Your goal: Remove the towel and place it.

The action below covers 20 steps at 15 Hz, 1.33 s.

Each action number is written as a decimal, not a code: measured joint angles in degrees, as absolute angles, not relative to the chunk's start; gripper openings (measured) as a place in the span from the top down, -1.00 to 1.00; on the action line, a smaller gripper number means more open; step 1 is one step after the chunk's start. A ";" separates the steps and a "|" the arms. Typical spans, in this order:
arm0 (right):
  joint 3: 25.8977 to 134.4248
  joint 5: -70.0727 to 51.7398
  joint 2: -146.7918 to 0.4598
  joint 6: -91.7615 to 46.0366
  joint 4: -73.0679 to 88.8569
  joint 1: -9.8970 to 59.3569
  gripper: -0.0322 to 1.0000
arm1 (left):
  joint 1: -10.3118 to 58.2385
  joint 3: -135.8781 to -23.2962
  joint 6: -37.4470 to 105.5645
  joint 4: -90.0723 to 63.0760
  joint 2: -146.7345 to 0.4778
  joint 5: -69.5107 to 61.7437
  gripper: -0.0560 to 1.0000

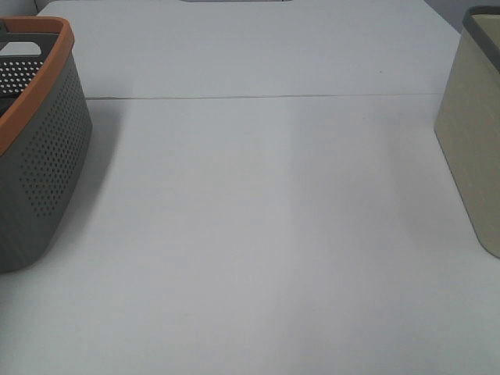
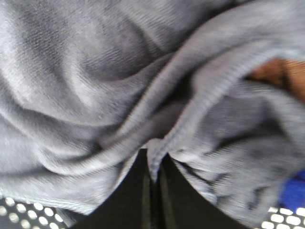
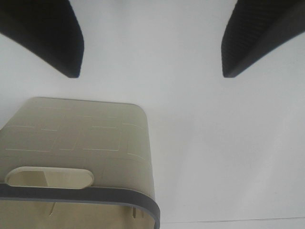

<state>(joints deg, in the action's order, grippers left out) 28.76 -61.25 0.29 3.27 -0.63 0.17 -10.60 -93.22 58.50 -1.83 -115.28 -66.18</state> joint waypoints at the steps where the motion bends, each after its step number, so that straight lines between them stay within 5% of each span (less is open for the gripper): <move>1: 28.76 -61.25 0.29 3.27 -0.63 0.17 -0.43 | -10.60 -93.62 57.52 -2.29 -114.13 -67.38 0.89; 20: 28.76 -61.25 0.29 3.55 -1.43 0.17 -0.43 | -10.60 -95.34 50.19 -14.21 -86.17 -69.56 0.89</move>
<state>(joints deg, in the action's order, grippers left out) 28.76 -61.25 0.29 3.55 -1.43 0.17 -10.60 -95.34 50.19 -14.21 -86.17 -69.56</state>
